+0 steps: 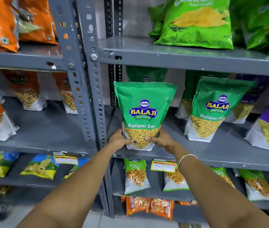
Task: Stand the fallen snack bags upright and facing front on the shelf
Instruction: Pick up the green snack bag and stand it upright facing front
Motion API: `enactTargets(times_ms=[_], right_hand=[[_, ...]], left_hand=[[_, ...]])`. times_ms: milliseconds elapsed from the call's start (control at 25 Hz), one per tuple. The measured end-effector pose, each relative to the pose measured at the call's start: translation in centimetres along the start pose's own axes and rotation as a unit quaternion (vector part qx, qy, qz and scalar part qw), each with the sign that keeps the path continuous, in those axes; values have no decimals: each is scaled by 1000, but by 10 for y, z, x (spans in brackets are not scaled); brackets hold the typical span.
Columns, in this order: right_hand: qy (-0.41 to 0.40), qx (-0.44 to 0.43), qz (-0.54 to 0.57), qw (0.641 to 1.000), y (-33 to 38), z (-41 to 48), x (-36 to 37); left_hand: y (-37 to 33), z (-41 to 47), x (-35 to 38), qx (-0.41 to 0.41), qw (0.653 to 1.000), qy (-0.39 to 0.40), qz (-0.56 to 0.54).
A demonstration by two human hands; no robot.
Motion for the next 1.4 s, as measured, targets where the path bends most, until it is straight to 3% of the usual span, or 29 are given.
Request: enactTargets(times_ms=[680, 880, 1000, 1080, 1160, 1280, 1400], right_hand=[[27, -7, -26, 999, -8, -11, 4], [40, 13, -20, 999, -10, -8, 2], [3, 53, -45, 998, -22, -11, -16], [-41, 69, -61, 995, -30, -14, -37], [-94, 83, -51, 991, -36, -20, -69], [-169, 98, -33, 980, -48, -37, -122], [-243, 123, -48, 961, -70, -46, -190]], left_hand=[[0, -21, 1, 2, 1000, 17, 2], [3, -22, 3, -30, 999, 31, 27], [13, -34, 7, -127, 981, 102, 107], [17, -51, 22, -215, 946, 210, 122], [7, -67, 44, -246, 907, 313, 134], [-26, -70, 96, -188, 885, 408, 124], [-79, -53, 151, -73, 925, 370, 47]])
Point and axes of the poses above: each hand's wrist, its own z-axis towards the middle knuckle, its own x-axis out of the palm, y = z × x, the point moved 9 cm from there along z, towards the middle knuckle, and after that the axes turned 8 degrees about x, right-handed, at the moved point
